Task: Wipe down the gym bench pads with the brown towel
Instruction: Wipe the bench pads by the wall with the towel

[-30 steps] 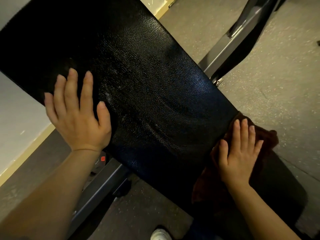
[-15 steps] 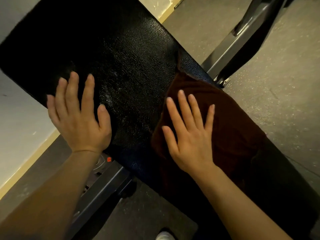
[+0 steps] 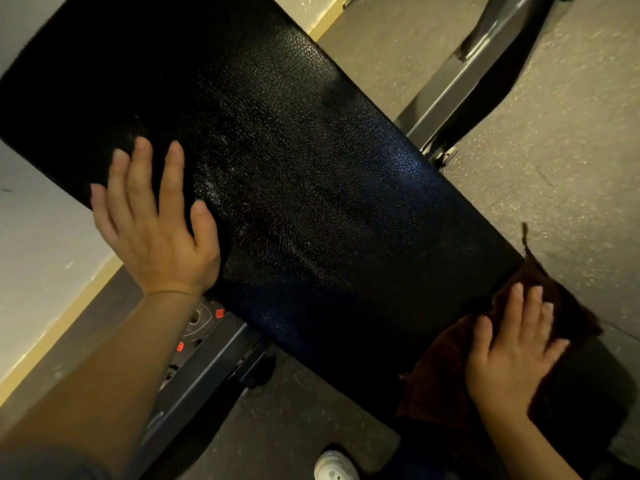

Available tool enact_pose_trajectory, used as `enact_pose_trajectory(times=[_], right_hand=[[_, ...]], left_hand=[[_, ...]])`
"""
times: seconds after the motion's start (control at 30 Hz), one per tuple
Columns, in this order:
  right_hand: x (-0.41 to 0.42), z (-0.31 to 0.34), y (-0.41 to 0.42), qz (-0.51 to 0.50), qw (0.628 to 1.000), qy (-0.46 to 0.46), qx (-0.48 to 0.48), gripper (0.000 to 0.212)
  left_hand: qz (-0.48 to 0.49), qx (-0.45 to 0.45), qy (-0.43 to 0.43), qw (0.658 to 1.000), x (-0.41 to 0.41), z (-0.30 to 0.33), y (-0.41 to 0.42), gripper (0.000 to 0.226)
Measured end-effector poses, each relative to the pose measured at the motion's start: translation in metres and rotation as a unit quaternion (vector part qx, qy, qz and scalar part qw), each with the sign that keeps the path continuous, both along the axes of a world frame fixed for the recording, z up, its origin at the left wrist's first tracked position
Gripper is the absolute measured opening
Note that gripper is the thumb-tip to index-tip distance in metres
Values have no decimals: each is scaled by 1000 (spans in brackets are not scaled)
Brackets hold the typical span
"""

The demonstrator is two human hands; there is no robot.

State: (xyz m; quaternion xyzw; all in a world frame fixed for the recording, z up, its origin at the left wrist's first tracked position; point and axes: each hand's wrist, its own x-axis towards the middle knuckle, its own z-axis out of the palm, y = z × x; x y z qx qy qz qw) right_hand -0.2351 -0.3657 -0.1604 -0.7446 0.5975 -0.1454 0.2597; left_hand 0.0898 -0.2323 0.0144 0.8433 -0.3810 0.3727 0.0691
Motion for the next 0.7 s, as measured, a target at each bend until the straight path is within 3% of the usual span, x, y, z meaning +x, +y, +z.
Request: enact_pose_trajectory(times=[0.07, 0.13, 0.27, 0.33, 0.53, 0.7], right_hand=[[18, 9, 5, -57, 998, -14, 37, 72], [45, 25, 10, -55, 998, -41, 15, 73], [110, 68, 31, 160, 972, -76, -153, 67], [128, 83, 38, 207, 958, -79, -183, 65], [107, 67, 36, 262, 933, -84, -232, 59], [77, 44, 48, 243, 934, -105, -238, 54]], left_hand=[[-4, 4, -4, 1000, 0, -1, 1, 54], [-4, 5, -7, 1000, 1, -1, 1, 54], [-7, -2, -5, 1000, 2, -1, 3, 55], [-10, -6, -2, 1000, 3, -2, 3, 56], [-1, -1, 1, 1000, 2, -2, 2, 56], [-5, -5, 5, 1000, -1, 0, 1, 54]])
